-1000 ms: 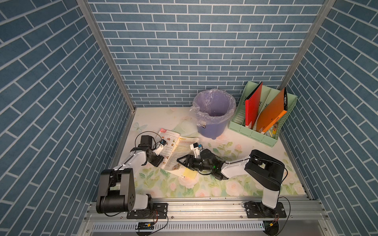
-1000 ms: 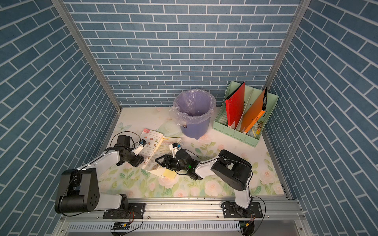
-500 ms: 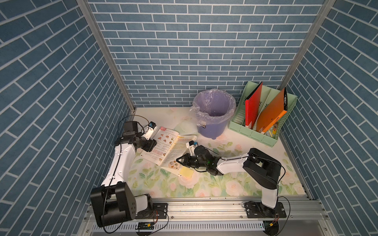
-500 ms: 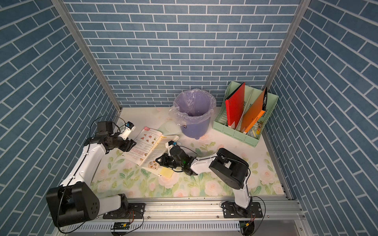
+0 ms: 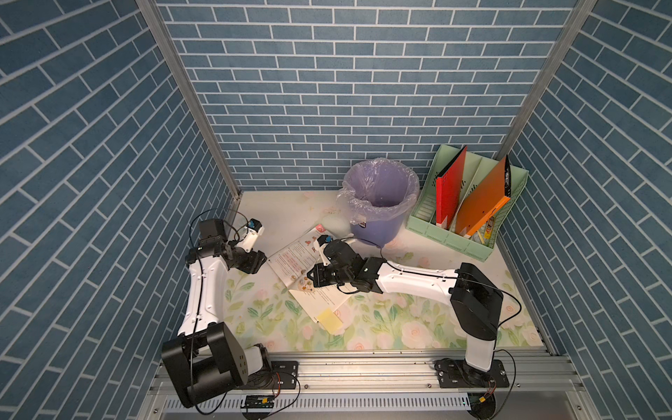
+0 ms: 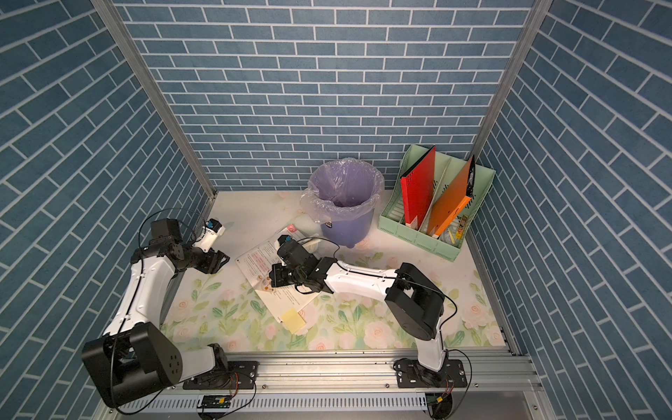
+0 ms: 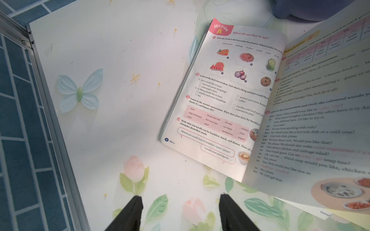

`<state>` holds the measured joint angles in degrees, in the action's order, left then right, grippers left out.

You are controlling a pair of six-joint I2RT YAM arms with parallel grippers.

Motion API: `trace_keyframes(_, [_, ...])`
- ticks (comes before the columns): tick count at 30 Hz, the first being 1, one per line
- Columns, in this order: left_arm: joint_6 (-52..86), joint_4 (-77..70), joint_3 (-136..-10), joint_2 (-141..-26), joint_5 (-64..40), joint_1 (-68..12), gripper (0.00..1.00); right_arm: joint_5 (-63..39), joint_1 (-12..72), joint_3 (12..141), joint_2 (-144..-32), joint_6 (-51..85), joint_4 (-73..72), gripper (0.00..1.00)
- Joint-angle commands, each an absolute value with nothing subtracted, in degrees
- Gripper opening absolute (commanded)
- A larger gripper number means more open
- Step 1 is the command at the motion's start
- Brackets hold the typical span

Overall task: Peel off the used sticky note
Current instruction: Turn the page of the book at the center of the board.

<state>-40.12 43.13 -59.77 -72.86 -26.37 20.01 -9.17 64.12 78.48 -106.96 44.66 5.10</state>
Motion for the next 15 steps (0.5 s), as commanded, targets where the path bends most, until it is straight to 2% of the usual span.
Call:
trace_keyframes(1, [-40.88, 44.78, -59.87, -72.88, -27.51, 20.27, 0.66, -7.56, 62.76, 75.04, -99.77, 35.31, 18.22, 0.0])
trace_keyframes(7, [-40.32, 44.37, -59.72, -72.94, -27.86, 20.26, 0.66, -11.92, 59.13, 70.17, -93.96, 30.19, 26.7, 0.0])
trace_keyframes(11, [-40.47, 44.81, -60.02, -72.46, -27.52, 20.27, 0.66, -11.83, 58.21, 75.71, -94.23, 23.72, 35.76, 0.0])
trace_keyframes(15, [-40.45, 45.08, -59.88, -72.08, -27.26, 20.27, 0.66, -11.03, 58.27, 85.24, -99.29, 18.56, 43.49, 0.0])
